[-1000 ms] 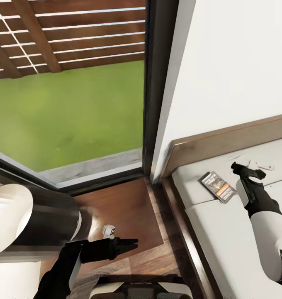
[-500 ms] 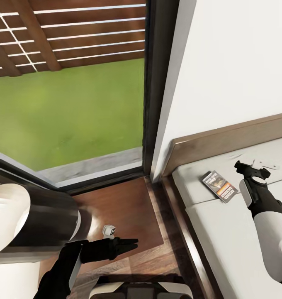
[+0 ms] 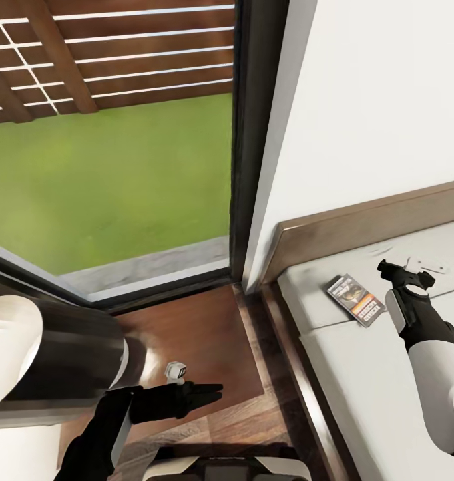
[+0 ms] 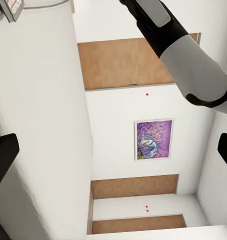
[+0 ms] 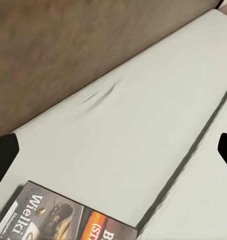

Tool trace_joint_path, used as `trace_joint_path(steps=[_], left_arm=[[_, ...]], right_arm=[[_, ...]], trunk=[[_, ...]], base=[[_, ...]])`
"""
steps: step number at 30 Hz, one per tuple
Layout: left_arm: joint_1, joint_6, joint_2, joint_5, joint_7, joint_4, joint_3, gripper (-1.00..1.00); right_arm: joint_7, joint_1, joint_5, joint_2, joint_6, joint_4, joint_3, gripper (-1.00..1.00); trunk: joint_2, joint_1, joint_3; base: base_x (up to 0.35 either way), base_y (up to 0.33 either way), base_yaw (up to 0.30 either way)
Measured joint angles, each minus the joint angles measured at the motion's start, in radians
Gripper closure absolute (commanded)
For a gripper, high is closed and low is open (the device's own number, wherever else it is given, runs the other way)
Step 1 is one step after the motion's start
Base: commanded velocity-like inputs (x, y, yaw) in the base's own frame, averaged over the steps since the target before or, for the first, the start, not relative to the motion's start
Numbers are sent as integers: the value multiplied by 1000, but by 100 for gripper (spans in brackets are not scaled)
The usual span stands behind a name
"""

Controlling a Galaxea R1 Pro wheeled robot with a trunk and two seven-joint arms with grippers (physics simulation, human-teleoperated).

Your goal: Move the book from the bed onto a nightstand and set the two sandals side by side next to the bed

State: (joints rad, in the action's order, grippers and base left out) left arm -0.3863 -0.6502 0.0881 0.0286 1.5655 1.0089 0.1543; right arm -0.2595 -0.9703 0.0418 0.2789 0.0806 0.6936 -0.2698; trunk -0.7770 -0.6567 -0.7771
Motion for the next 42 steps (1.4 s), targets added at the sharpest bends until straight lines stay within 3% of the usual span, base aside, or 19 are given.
trace_joint_path(steps=[13,16,20,24,42], left_arm=[[0,0,0,0,0,0,0,-100],[0,0,0,0,0,0,0,-100],[0,0,1,0,0,0,0,-100],[0,0,2,0,0,0,0,-100],[0,0,2,0,0,0,0,-100]], right_arm=[[-2,0,5,1,15,-8,-3,-100],[-2,-2,6,1,21,-55,-3,-100],[-2,-53,5,1,35,-101,-3,-100],[-3,-94,4,2,103,-138,-3,-100],[-3,-119,3,2,123,-142,-2,-100]], trunk=[[-91,-50,-41],[-112,-61,-50],[-140,-77,-63],[-168,-92,-75],[-294,-161,-132]], base=[[0,0,0],[0,0,0],[0,0,0],[0,0,0],[0,0,0]])
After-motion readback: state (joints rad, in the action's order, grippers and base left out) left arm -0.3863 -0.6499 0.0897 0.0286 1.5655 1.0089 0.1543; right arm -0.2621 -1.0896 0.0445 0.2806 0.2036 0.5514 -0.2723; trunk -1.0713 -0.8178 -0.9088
